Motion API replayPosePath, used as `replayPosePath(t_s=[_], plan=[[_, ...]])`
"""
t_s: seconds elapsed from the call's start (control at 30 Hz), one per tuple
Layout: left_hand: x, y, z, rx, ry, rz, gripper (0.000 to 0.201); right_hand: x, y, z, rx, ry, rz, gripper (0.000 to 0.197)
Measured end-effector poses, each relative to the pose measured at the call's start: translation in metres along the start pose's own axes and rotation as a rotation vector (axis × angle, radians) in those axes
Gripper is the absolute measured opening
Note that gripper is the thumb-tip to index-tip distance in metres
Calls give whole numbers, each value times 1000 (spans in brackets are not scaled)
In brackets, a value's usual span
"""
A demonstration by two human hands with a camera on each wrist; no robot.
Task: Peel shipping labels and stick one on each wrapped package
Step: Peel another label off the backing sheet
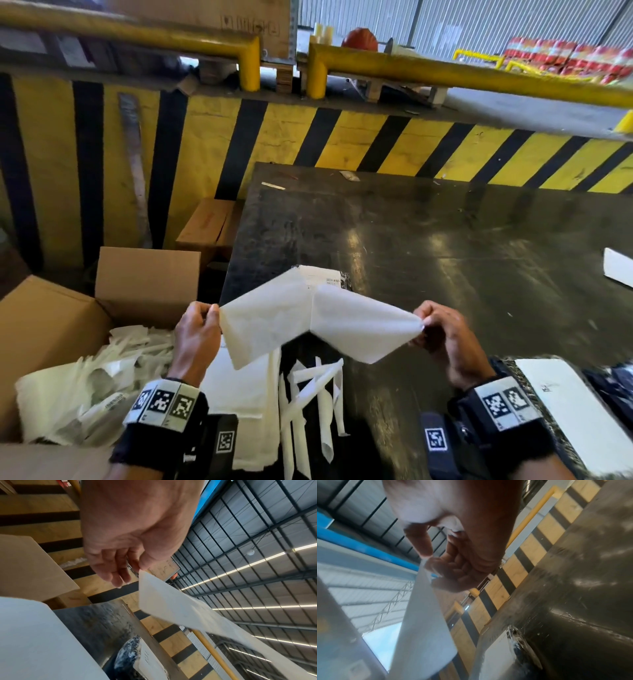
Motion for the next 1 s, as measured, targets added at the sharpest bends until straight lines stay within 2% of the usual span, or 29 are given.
replayPosePath(t_s=[0.07, 0.13, 0.23, 0.4, 0.57, 0.67, 0.73, 0.83, 0.93, 1.0], plan=[[-6, 1, 8, 24, 73, -12, 22, -5, 0, 7, -168, 98, -35, 6], [-5, 9, 11, 92, 44, -57, 21, -7, 2, 6, -221, 145, -62, 10], [8, 27, 8, 220, -95, -91, 19, -5, 19, -14, 31, 115, -78, 27], [32, 37, 1, 252, -137, -105, 15, 14, 71, -52, 502, -209, -184, 22], [46, 35, 4, 209, -143, -125, 18, 27, 105, -59, 685, -373, -261, 24], [54, 38, 2, 239, -151, -114, 17, 30, 111, -53, 783, -472, -292, 18], [59, 39, -3, 249, -173, -109, 15, 27, 114, -48, 866, -510, -252, 10], [64, 42, -14, 260, -191, -94, 11, 16, 119, -42, 980, -475, -90, 18], [72, 50, -28, 237, -173, -126, 11, 8, 118, -42, 903, -460, -67, 27], [79, 57, -39, 222, -181, -159, 12, 4, 110, -41, 760, -399, -76, 31]])
Point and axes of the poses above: each hand's wrist, its own x-axis away from the middle knuckle, its own z-axis out of the back of the hand, y = z × x, the point moved 3 cm from there along -x, towards the middle knuckle, and after that the axes turned 14 degrees about y, right-handed, at the moved point
